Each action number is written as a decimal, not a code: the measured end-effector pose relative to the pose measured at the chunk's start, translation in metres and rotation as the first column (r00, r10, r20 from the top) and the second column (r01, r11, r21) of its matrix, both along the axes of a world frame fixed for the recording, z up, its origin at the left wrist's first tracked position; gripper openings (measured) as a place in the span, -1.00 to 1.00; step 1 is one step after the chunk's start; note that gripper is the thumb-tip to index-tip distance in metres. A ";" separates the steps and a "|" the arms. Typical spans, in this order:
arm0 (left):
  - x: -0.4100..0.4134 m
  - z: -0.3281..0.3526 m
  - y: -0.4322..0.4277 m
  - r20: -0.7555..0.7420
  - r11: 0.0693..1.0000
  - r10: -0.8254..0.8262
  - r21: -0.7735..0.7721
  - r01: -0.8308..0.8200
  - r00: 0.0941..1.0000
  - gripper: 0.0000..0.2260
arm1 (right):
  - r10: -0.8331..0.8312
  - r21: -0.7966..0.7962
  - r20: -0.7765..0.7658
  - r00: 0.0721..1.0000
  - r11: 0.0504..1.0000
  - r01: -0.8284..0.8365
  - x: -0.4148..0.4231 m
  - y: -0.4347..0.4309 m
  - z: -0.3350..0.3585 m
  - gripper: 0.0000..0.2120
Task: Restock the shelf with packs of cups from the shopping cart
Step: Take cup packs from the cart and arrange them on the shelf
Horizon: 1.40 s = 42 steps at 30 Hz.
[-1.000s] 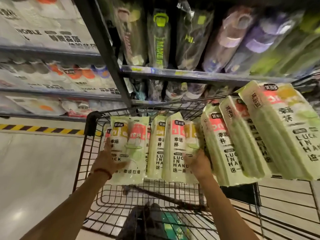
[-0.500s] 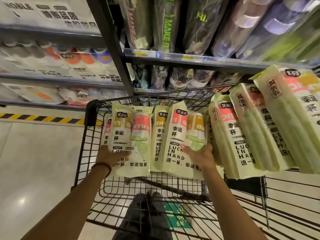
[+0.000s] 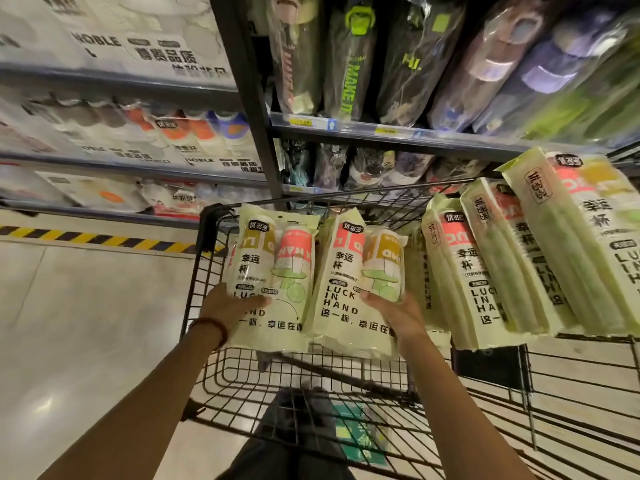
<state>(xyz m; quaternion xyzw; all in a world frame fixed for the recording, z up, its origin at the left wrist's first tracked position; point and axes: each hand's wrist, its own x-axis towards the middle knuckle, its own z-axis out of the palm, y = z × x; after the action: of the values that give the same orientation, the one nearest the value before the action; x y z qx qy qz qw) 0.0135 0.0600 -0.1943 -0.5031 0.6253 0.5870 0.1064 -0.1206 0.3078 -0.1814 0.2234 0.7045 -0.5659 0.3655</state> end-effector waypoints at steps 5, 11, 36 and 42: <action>0.028 0.048 -0.009 -0.066 0.998 0.002 -0.066 -0.006 0.998 -0.64 | 0.148 -0.009 -0.211 0.966 0.988 -0.153 0.008 -0.001 0.048 -0.57; 0.022 0.142 -0.032 -0.312 0.979 0.041 -0.178 -0.101 0.949 -0.45 | 0.202 -0.017 -0.559 0.804 0.967 -0.254 -0.012 -0.021 0.142 -0.46; 0.205 0.338 -0.211 -0.804 0.789 0.056 -0.328 -0.519 0.592 -0.25 | 0.085 -0.031 -0.963 0.255 0.908 -0.418 0.099 -0.251 0.329 -0.32; 0.301 0.349 -0.316 -0.806 0.765 0.021 -0.367 -0.529 0.591 -0.46 | 0.071 -0.044 -0.967 0.244 0.898 -0.437 0.192 -0.371 0.342 -0.27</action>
<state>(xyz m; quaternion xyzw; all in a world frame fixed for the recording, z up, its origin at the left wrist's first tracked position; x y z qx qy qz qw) 0.3141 -0.2564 0.1549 -0.3094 0.6641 0.5341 -0.4219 0.0718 -0.0631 0.1609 -0.3347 0.7108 -0.6186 -0.0072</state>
